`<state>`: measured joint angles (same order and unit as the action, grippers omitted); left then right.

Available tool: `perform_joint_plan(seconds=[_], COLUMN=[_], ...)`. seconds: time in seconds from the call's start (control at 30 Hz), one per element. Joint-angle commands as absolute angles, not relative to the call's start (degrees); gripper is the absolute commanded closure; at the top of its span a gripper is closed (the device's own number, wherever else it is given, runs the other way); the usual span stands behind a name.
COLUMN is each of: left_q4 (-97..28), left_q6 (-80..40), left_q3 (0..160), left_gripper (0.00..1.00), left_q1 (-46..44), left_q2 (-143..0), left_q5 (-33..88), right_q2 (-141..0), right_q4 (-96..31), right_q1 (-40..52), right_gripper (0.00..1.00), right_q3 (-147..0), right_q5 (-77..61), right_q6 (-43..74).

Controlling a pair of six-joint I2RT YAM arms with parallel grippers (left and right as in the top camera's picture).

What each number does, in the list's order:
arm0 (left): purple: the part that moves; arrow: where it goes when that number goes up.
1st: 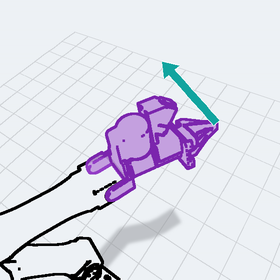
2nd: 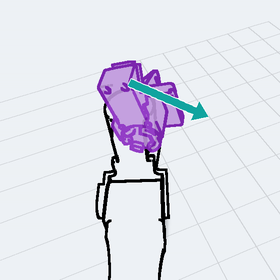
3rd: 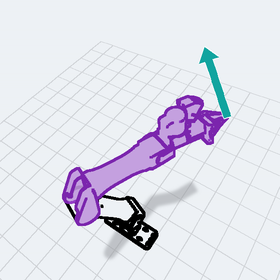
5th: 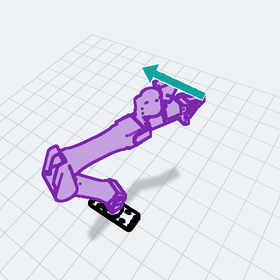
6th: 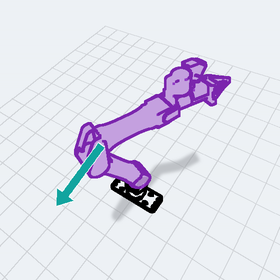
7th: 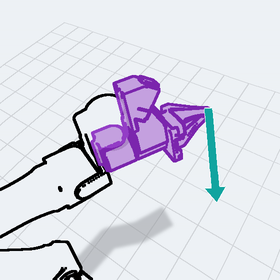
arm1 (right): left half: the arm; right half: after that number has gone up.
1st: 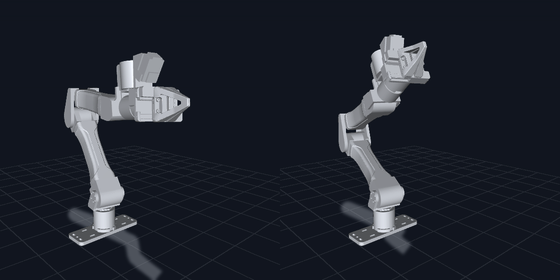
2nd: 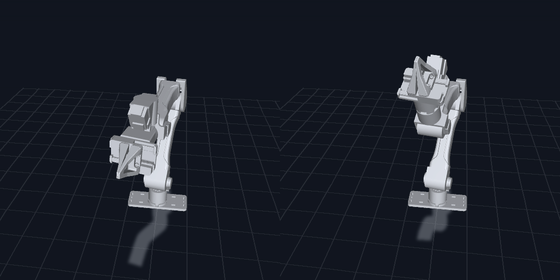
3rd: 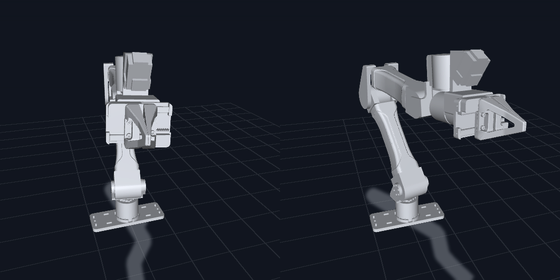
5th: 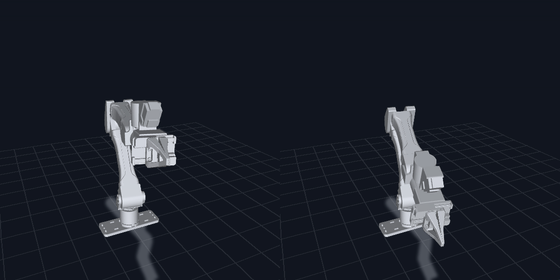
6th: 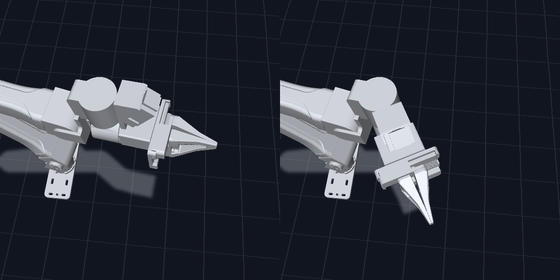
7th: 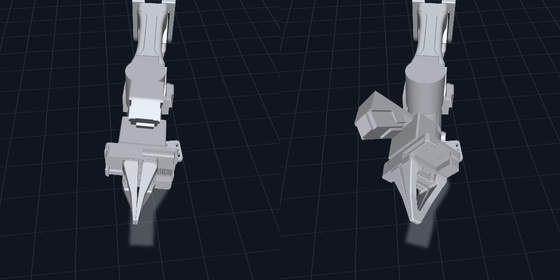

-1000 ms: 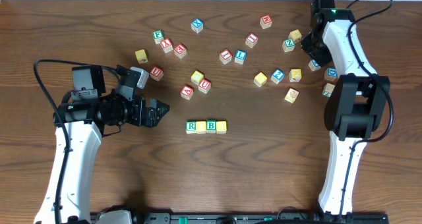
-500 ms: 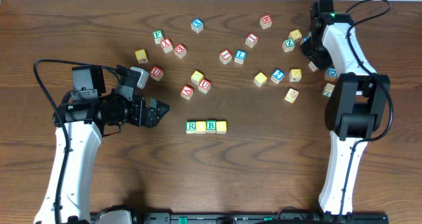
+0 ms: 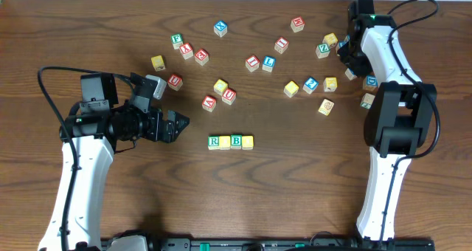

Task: Spell out ROBOT
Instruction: 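Lower the right gripper and close it on the blue T block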

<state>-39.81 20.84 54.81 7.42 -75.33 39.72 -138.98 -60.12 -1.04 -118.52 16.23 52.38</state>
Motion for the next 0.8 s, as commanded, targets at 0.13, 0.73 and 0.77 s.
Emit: perform_joint_plan(seconds=[0.13,0.73,0.77], left_q4=[-39.81,-39.79,-39.81], left_q6=[21.37,21.37,21.37], left_q3=[55.37,55.37,55.37], left_gripper=[0.02,0.02,0.03], left_q1=[7.7,7.7,7.7], left_q2=[-75.02,-75.02,-75.02], left_q5=[39.83,39.83,39.83], right_q2=[-138.91,-138.91,-138.91], right_q4=[-59.99,-59.96,-59.94], right_q1=[-1.52,-1.52,-1.52], right_gripper=[0.7,0.66,0.66], right_q3=[-118.06,-118.04,-117.99], right_q5=[17.52,18.13,18.13], right_q6=[52.64,51.62,51.62])
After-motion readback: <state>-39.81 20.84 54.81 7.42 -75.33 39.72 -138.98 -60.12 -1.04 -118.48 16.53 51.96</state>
